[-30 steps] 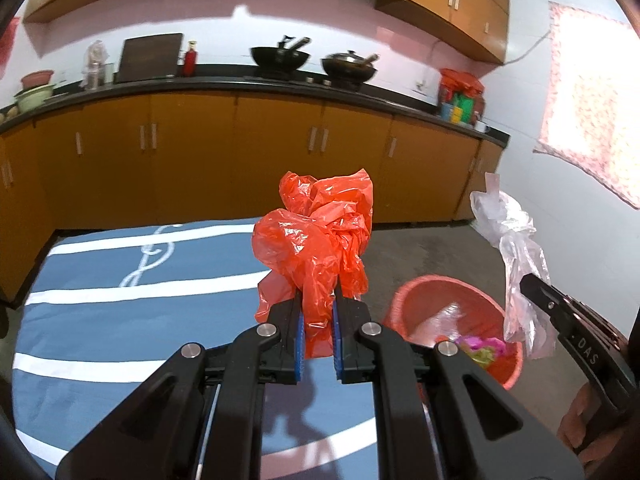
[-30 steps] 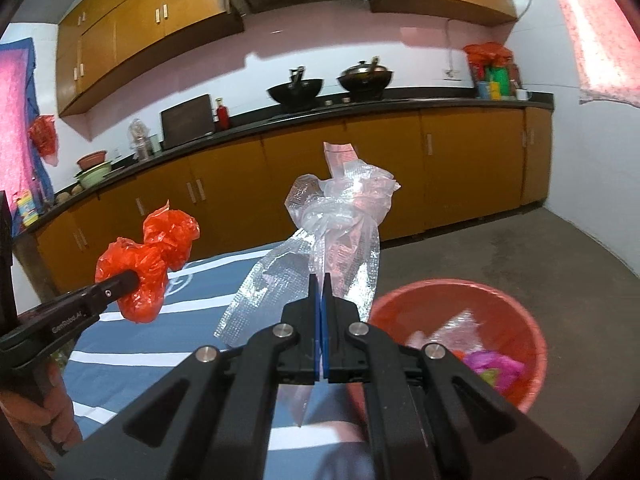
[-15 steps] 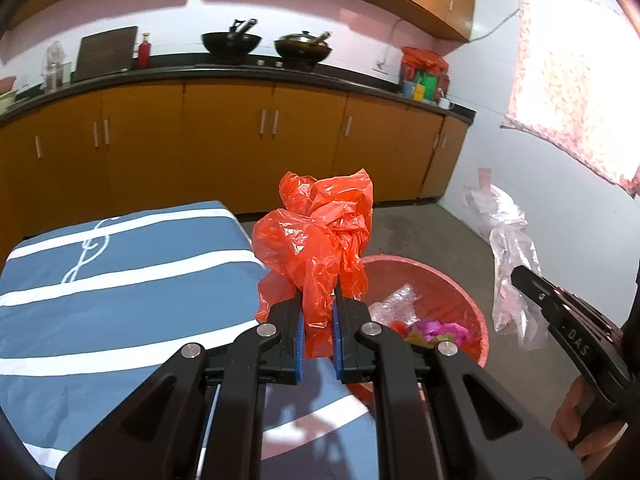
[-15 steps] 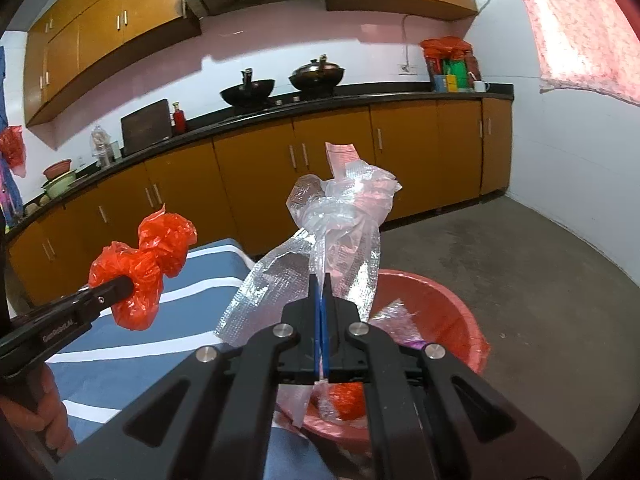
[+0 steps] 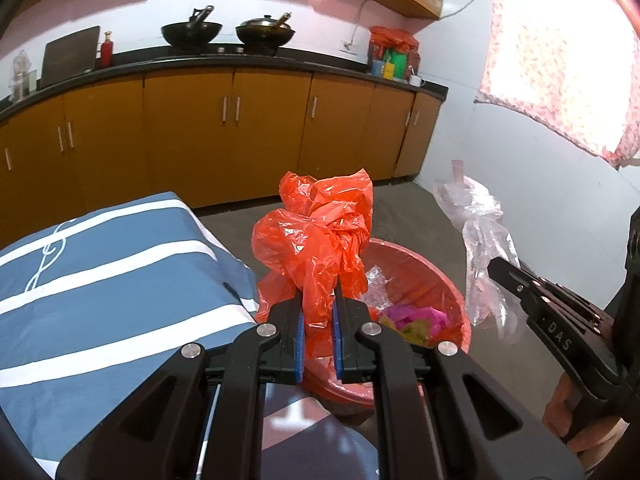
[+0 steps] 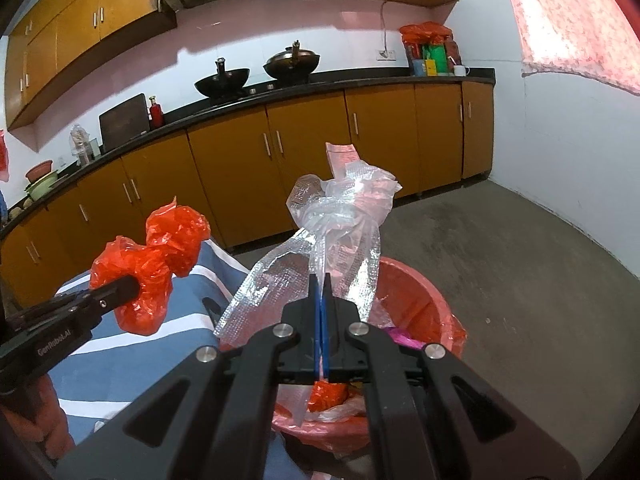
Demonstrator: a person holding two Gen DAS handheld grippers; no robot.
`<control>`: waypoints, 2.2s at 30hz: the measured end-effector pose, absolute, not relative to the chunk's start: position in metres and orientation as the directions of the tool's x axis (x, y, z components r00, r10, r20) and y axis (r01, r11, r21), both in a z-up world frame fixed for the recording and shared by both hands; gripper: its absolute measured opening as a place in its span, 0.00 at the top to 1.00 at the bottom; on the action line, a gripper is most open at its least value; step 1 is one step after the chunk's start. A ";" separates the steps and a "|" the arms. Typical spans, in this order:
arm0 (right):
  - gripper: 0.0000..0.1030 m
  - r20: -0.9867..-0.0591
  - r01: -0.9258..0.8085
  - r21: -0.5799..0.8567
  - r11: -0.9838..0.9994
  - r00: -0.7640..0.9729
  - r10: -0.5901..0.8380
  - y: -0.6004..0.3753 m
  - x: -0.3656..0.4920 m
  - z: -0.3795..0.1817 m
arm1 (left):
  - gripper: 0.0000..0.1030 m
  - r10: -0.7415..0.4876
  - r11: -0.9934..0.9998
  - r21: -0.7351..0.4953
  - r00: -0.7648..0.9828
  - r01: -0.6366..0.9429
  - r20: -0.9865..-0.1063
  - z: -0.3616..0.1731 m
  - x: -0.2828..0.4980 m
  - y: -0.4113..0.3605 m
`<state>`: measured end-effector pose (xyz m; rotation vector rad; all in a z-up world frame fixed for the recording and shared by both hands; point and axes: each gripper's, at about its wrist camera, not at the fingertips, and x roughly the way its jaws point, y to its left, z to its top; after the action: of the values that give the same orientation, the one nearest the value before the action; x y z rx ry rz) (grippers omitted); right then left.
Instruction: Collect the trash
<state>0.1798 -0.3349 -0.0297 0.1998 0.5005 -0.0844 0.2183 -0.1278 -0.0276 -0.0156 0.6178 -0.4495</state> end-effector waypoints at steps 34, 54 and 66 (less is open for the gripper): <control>0.87 -0.552 0.144 0.183 0.973 0.833 -0.019 -0.363 0.212 -0.071 | 0.59 -0.468 0.860 -0.170 0.608 0.482 -0.641 -0.077 0.259 -0.187; 0.07 -0.422 0.143 0.188 0.972 0.905 -0.051 -0.335 0.149 -0.022 | 0.32 -0.322 0.942 -0.112 0.764 0.316 -0.559 -0.034 0.214 -0.099; 0.04 -0.293 0.153 0.071 0.986 0.948 -0.126 -0.268 0.066 0.010 | 0.02 -0.111 0.990 0.039 0.915 0.137 -0.389 0.005 0.101 -0.015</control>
<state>0.0655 -0.2675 0.0099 0.0929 0.2922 -0.1424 0.1012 -0.0146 0.0048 0.0656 0.3964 -0.1278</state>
